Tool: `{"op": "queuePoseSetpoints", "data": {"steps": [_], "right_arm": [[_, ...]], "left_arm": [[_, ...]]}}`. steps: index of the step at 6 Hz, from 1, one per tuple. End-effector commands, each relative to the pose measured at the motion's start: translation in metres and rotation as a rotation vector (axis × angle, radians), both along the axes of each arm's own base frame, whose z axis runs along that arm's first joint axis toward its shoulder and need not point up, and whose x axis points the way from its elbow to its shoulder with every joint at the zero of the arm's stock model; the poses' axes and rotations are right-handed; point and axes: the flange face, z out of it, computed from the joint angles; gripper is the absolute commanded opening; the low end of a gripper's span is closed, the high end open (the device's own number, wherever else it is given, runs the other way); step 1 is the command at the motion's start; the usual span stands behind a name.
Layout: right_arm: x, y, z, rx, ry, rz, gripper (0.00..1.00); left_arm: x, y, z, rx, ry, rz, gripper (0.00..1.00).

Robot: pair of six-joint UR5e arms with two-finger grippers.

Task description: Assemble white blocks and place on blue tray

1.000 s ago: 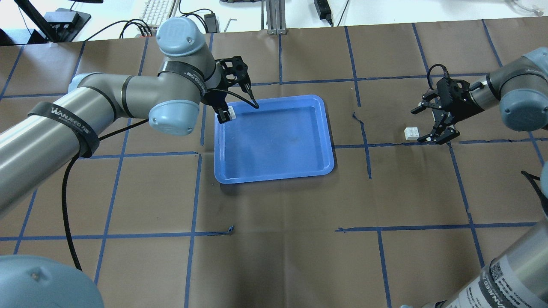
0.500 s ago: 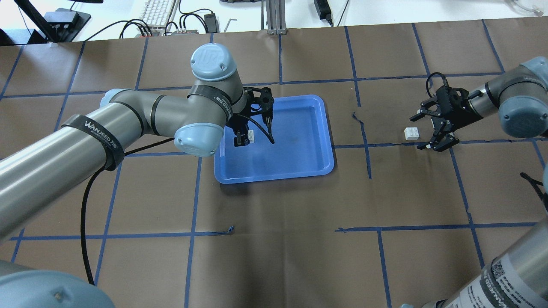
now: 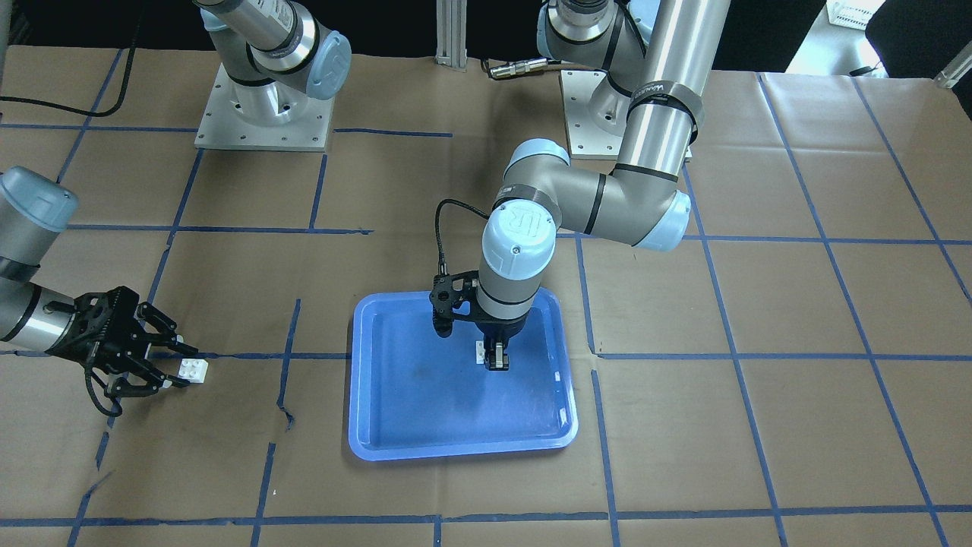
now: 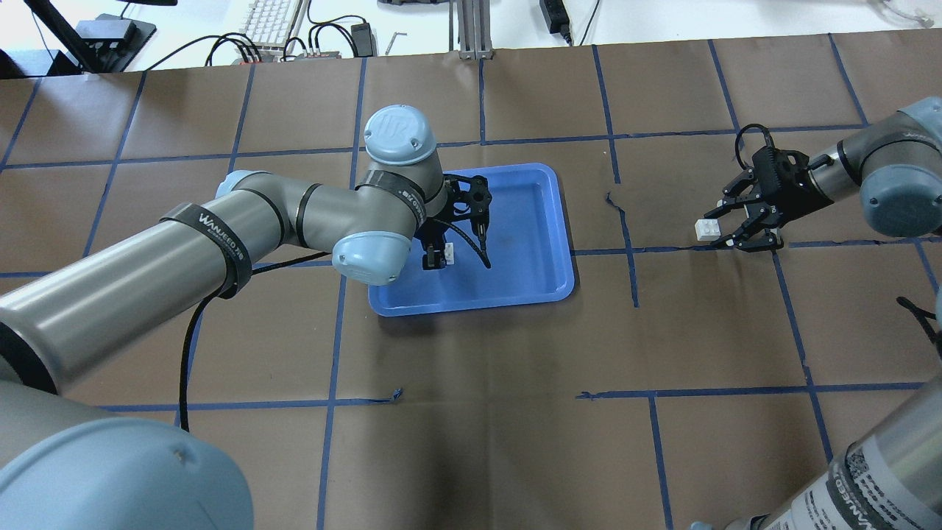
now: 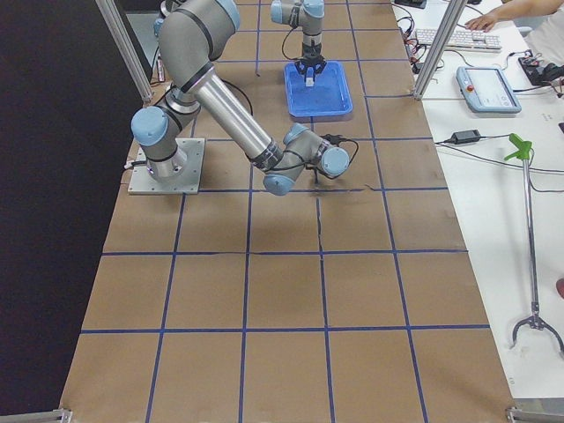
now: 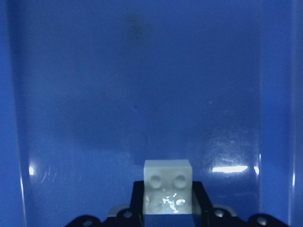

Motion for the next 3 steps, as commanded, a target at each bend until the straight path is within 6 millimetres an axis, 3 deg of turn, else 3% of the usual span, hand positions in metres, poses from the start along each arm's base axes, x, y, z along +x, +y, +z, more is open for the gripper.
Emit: {"op": "queuePoseSetpoints", "data": {"steps": [1,3], "right_arm": [[-0.001,-0.001,0.003,-0.008,-0.001,0.000,0.38],[-0.002,-0.003,0.008,-0.024,0.009,-0.002,0.31]], "left_arm": [[-0.001,-0.002,-0.002,-0.004,0.001,-0.005,0.98],[0.003,0.003,0.051,-0.025,0.000,-0.004,0.99]]}}
